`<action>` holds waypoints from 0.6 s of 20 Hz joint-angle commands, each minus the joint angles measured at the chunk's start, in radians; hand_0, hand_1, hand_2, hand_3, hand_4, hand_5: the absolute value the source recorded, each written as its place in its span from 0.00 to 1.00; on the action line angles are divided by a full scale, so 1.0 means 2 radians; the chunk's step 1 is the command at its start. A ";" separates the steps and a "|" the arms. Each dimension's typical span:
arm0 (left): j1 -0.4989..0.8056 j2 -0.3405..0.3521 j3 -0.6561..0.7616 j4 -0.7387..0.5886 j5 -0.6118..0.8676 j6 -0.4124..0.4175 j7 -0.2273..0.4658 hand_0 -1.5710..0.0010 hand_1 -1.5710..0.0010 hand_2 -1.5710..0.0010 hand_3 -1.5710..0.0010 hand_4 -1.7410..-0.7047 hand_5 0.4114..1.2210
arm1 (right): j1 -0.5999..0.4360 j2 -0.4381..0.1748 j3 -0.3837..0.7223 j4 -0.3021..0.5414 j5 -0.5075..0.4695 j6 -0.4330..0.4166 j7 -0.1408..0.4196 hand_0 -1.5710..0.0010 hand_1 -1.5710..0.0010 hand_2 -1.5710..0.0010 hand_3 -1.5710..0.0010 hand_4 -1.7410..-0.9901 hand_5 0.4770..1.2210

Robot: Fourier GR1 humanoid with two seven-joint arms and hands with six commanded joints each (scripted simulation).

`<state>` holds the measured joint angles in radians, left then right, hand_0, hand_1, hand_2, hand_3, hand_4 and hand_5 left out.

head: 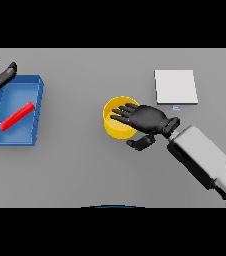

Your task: Pick up the red beaker and tilt it to pour out 1 green nut into yellow bowl. Pick up the yellow bowl and place it on the metallic measuring scale.

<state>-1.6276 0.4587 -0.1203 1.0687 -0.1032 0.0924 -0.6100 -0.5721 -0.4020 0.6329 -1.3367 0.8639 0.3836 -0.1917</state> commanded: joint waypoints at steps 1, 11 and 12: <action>-0.001 0.003 0.004 0.001 -0.005 0.000 0.000 1.00 1.00 1.00 1.00 0.98 0.34 | -0.008 0.001 0.006 0.012 0.005 0.002 -0.006 1.00 1.00 1.00 1.00 0.69 0.30; 0.000 0.032 0.051 0.002 -0.048 0.025 0.000 1.00 1.00 1.00 1.00 0.99 0.34 | -0.068 0.018 0.046 0.089 0.030 0.045 -0.013 1.00 1.00 1.00 1.00 0.60 0.36; 0.001 0.039 0.058 0.001 -0.056 0.027 0.000 1.00 1.00 1.00 1.00 0.99 0.34 | -0.070 0.025 0.045 0.101 0.030 0.043 -0.010 1.00 1.00 1.00 1.00 0.59 0.37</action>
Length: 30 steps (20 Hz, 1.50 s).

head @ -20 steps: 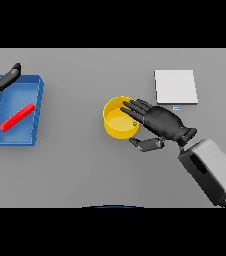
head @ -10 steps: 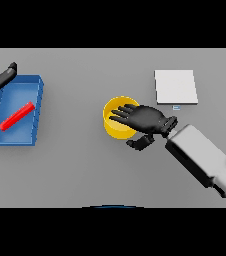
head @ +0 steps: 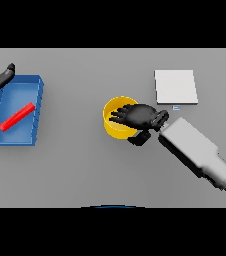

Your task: Pick up the red beaker and tilt it to pour out 1 green nut into yellow bowl. Pick up the yellow bowl and place it on the metallic measuring scale.

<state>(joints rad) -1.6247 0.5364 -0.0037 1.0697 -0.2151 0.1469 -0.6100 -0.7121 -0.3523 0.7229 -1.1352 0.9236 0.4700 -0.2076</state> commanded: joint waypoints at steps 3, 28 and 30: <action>-0.001 0.015 0.021 0.001 -0.023 0.011 0.000 1.00 1.00 1.00 1.00 0.99 0.34 | 0.001 0.008 -0.005 0.005 -0.008 0.013 0.013 1.00 0.99 0.99 0.97 0.54 0.45; -0.008 0.075 0.113 0.037 -0.122 0.071 0.000 1.00 1.00 1.00 1.00 0.98 0.34 | -0.013 -0.039 -0.048 -0.054 -0.051 0.033 0.000 0.00 0.01 0.09 0.23 0.00 1.00; -0.006 0.076 0.113 0.037 -0.127 0.074 0.000 1.00 1.00 1.00 1.00 0.99 0.34 | -0.014 -0.050 -0.061 -0.067 -0.055 0.036 0.011 0.00 0.00 0.07 0.25 0.00 1.00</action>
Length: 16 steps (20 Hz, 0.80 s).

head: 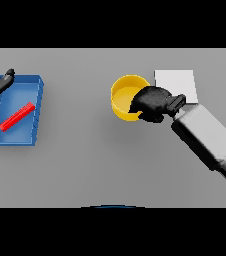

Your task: Pick up the red beaker and tilt it to pour out 1 green nut into yellow bowl. Pick up the yellow bowl and place it on the metallic measuring scale.

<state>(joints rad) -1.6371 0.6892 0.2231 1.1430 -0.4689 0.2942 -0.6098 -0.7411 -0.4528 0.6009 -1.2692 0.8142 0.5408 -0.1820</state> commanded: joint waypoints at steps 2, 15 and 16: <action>-0.001 0.003 0.005 0.003 -0.007 0.001 0.000 1.00 1.00 1.00 1.00 0.99 0.34 | 0.004 -0.006 -0.007 -0.009 -0.001 0.000 0.010 0.00 0.00 0.05 0.26 0.00 1.00; -0.016 0.019 0.022 0.031 -0.016 0.019 0.006 1.00 1.00 1.00 1.00 0.97 0.39 | -0.012 -0.041 -0.064 0.089 0.017 -0.081 0.007 0.00 0.00 0.02 0.27 0.00 1.00; -0.015 0.021 0.021 0.031 -0.017 0.019 0.002 1.00 1.00 1.00 1.00 0.97 0.40 | -0.015 -0.046 -0.067 0.104 0.019 -0.092 -0.006 0.00 0.00 0.02 0.27 0.00 1.00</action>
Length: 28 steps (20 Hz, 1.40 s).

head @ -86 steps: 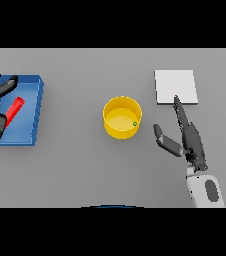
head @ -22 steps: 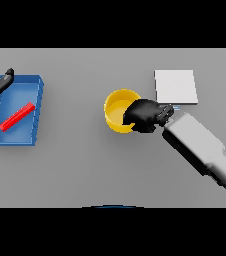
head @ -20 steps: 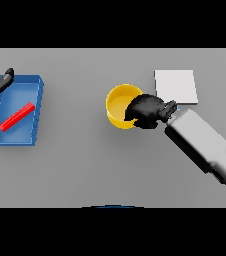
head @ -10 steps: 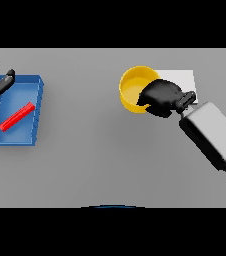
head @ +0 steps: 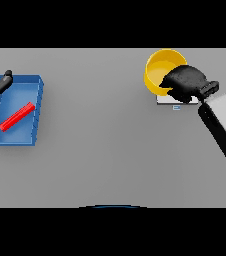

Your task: Pick up the red beaker and tilt it to pour out 1 green nut into yellow bowl. Pick up the yellow bowl and place it on the metallic measuring scale.

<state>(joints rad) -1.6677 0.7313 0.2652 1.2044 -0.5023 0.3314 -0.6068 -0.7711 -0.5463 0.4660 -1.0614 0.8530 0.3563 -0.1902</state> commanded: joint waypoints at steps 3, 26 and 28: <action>-0.001 0.001 -0.005 0.006 -0.004 0.000 0.008 1.00 1.00 1.00 1.00 0.98 0.40 | -0.006 0.005 -0.009 0.044 0.002 -0.018 0.001 0.00 0.00 0.02 0.27 0.00 1.00; 0.000 -0.007 -0.002 -0.005 -0.005 -0.005 0.015 1.00 1.00 1.00 1.00 0.98 0.38 | -0.054 0.040 -0.048 0.237 -0.007 -0.031 -0.019 0.76 0.63 0.56 0.61 0.27 0.61; -0.001 -0.003 -0.006 -0.003 -0.007 -0.004 0.016 1.00 1.00 1.00 1.00 0.98 0.37 | -0.050 0.034 -0.039 0.233 -0.001 -0.026 -0.033 0.85 0.76 0.67 0.67 0.32 0.54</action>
<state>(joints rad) -1.6695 0.7248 0.2535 1.1991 -0.5160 0.3236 -0.5744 -0.8707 -0.4785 0.3878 -0.5947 0.8505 0.3055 -0.2575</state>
